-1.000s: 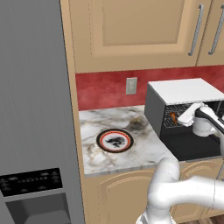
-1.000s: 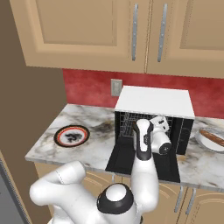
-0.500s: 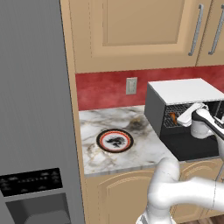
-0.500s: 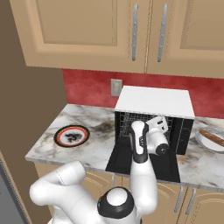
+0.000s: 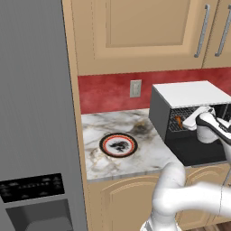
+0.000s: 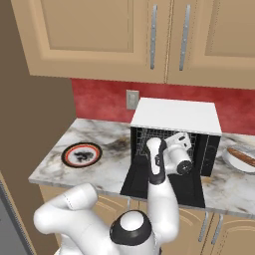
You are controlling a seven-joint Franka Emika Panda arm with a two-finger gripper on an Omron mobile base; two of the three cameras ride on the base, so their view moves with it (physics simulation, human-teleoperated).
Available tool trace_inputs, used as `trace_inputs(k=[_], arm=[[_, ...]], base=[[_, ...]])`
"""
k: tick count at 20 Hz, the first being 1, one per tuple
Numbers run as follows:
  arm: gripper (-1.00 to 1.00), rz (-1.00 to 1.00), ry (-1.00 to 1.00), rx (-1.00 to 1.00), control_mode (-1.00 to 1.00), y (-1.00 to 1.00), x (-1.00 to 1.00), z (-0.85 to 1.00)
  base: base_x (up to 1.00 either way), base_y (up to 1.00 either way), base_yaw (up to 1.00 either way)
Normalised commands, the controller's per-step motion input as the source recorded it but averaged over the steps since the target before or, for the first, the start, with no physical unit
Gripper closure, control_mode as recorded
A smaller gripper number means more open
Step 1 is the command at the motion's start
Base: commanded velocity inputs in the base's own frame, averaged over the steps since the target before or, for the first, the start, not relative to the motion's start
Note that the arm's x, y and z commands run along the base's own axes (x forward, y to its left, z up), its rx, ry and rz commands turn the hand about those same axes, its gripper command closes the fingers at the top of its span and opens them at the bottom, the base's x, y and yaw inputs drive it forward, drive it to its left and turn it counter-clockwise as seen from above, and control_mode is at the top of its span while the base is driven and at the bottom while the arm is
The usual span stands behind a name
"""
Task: Open the toaster oven door. Place the baguette on the top rack in the toaster oven and place the chicken drumstick on the bottom rack.
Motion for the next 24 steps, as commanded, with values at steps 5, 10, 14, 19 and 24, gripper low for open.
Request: trace_inputs(k=[5, 10, 14, 19, 24], arm=[[-1.00, 0.01, 0.13, 0.00, -1.00, 0.00, 0.00, -0.30], [-1.00, 0.01, 0.16, 0.00, -1.00, 0.00, -0.07, -0.47], [-1.00, 0.02, 0.16, 0.00, -1.00, 0.00, -0.26, -0.54], [-1.00, 0.03, 0.14, 0.00, -1.00, 0.00, -0.48, -0.65], [-1.00, 0.04, 0.12, 0.00, -1.00, 0.00, -0.60, -0.66]], base=[[0.00, 0.00, 0.00], [0.00, 0.00, 0.00], [0.00, 0.00, 0.00], [0.00, 0.00, 0.00], [0.00, 0.00, 0.00]])
